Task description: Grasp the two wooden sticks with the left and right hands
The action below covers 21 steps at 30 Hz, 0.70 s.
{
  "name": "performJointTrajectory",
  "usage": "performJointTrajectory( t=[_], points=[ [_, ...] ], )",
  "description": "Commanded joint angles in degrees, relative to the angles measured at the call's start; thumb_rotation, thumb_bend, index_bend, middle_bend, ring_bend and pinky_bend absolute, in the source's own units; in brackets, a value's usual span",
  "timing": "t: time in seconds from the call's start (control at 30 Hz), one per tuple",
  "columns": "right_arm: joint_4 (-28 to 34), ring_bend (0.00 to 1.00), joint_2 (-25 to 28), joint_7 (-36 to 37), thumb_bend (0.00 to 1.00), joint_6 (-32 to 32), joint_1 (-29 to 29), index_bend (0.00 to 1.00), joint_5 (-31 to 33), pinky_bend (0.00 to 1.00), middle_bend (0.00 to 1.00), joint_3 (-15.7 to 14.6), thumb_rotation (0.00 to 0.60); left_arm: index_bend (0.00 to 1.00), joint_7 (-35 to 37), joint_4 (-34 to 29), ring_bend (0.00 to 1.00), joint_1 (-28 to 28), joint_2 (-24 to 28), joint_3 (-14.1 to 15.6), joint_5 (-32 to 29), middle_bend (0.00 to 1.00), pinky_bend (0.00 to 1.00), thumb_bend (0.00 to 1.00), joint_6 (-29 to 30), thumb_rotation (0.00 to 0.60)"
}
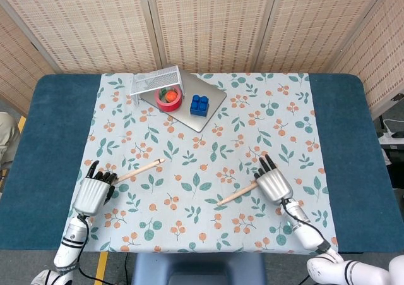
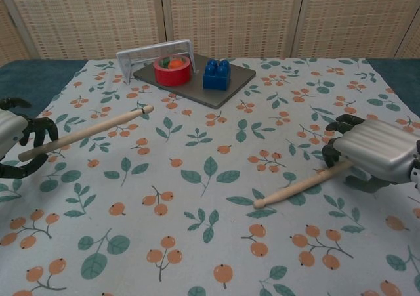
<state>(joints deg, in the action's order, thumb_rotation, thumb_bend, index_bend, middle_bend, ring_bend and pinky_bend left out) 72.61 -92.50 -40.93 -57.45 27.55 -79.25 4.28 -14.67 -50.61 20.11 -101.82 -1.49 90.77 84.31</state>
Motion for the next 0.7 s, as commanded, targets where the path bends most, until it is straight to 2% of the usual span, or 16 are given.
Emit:
performJointTrajectory(
  t=[0.03,0.33,0.57,0.7],
  points=[
    [-0.85,0.11,-0.68,0.16,0.33,-0.6,0.11,0.47,-0.31,0.0,0.39,-0.44,0.6,0.85,0.07,0.25,0.53,0.06,-0.1,-0.05,-0.03,0.88,0.18,0.51,-0.17,0.6],
    [-3.11,0.25,-2.15,1.39,0.33,-2.93,0.0,0.65,-1.18,0.0,0.54,-1.09,0.6,0.85,0.08,0.6,0.53,-0.04,0.01,-0.08,0.1,0.88,0.18,0.51,-0.05,0.6],
    [-3.51,0.41,-2.29,1.98,0.33,-5.11,-0.46,0.91,-2.03,0.01,0.75,-1.59,0.6,0.85,-0.07,0.38,0.53,-0.11,0.3,-0.3,0.13,0.88,0.18,0.51,0.3,0.6],
    [-4.18,0.47,-2.08,6.21,0.34,-7.37,-0.64,1.0,-4.33,0.02,0.82,-1.96,0.6,0.85,0.64,-0.87,0.53,-0.02,1.29,-0.77,-0.31,0.88,0.18,0.51,0.05,0.6]
  ],
)
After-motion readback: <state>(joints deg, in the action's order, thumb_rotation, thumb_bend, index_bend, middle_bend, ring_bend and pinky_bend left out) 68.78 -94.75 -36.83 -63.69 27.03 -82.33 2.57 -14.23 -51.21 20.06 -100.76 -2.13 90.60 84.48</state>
